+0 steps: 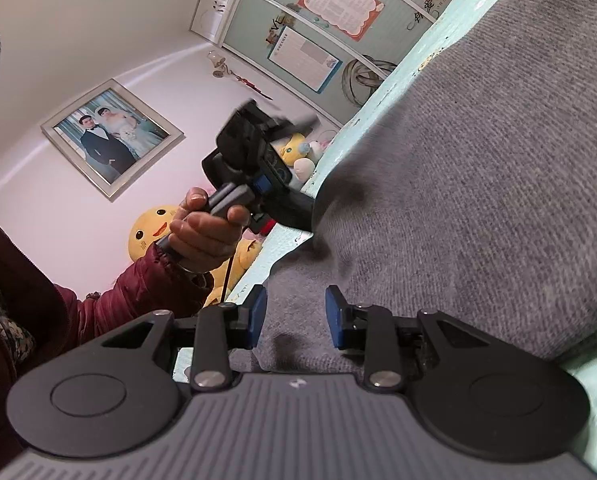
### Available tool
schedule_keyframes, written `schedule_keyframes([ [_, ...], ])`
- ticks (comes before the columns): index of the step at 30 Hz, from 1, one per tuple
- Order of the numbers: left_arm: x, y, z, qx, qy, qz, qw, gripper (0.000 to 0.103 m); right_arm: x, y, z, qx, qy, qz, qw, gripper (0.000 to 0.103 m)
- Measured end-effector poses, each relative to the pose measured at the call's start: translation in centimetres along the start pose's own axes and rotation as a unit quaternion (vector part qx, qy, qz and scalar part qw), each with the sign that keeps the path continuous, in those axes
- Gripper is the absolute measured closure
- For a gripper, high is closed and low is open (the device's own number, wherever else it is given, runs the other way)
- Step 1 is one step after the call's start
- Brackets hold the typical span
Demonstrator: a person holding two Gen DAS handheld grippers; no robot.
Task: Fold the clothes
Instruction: 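Lift and turn the held sweatshirt over with the left tool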
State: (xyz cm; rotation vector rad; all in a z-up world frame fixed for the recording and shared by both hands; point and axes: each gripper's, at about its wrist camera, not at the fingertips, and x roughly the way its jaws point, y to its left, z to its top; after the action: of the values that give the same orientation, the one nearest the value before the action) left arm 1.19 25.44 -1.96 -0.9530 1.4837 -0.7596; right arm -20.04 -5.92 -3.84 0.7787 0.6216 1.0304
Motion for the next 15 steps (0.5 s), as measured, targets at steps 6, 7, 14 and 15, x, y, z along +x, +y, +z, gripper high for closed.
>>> schedule_keyframes([
  [6,0.9,1.7,0.2,-0.086,-0.059,-0.07,0.992,0.019,0.2,0.0,0.2,0.0,-0.001,0.003,1.0,0.071],
  [7,0.8,1.7,0.0,-0.094,-0.067,-0.08,0.9901,0.017,0.2,0.0,0.2,0.0,-0.001,0.003,1.0,0.071],
  [14,-0.4,3.7,3.5,-0.158,-0.147,-0.142,0.9662,0.026,0.4,0.0,0.2,-0.002,-0.001,0.005,1.0,0.071],
  [15,0.2,3.7,4.0,-0.149,-0.133,-0.132,0.9709,0.026,0.4,0.1,0.2,-0.003,-0.001,0.005,1.0,0.071],
])
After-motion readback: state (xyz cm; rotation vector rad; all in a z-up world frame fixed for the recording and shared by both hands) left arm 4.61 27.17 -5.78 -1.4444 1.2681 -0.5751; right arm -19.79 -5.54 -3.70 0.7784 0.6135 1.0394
